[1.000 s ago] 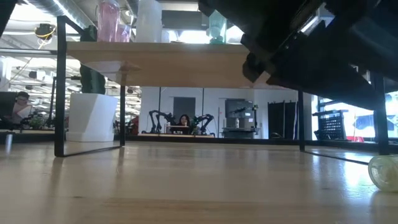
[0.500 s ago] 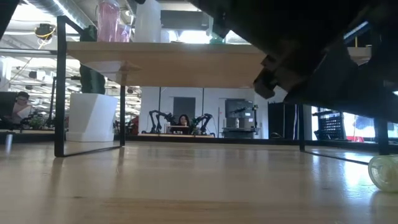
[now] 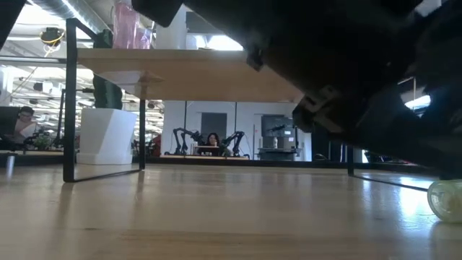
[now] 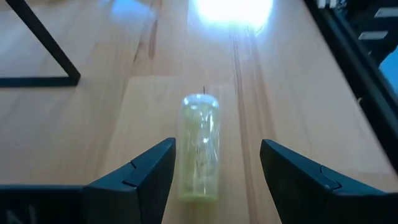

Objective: Pick and place medicine bottles onto shelf by color
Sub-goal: Put the yellow pill bottle on the shelf aligned with the other yellow pill bottles

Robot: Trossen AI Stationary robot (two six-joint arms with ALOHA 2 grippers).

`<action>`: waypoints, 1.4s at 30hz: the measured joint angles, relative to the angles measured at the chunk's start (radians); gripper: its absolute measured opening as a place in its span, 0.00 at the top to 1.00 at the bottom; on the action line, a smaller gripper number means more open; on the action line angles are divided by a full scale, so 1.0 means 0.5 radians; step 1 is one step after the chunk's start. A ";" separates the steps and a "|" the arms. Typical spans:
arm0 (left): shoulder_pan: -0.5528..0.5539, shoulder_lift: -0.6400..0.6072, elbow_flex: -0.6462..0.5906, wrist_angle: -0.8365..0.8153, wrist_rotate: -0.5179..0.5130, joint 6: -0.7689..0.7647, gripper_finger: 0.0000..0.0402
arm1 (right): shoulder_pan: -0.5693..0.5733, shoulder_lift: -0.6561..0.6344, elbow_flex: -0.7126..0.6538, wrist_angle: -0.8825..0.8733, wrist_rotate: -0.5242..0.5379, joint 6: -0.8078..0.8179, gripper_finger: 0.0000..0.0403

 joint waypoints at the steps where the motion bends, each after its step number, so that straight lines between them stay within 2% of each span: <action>1: 0.000 0.001 0.000 -0.010 0.001 0.000 0.43 | 0.000 0.000 0.000 0.000 0.000 -0.001 0.57; 12: 0.015 0.005 -0.001 -0.114 0.016 -0.096 0.43 | 0.000 0.000 0.000 0.000 0.000 -0.002 0.57; 23: 0.007 0.060 0.003 -0.062 0.058 -0.205 0.45 | 0.000 -0.001 0.001 0.001 -0.001 0.000 0.57; 29: 0.002 0.063 0.002 -0.058 0.046 -0.207 0.53 | 0.000 -0.002 0.002 0.009 -0.001 -0.001 0.57; 42: -0.012 0.064 0.001 -0.037 0.060 -0.214 0.79 | 0.000 -0.002 0.002 0.014 -0.001 0.000 0.57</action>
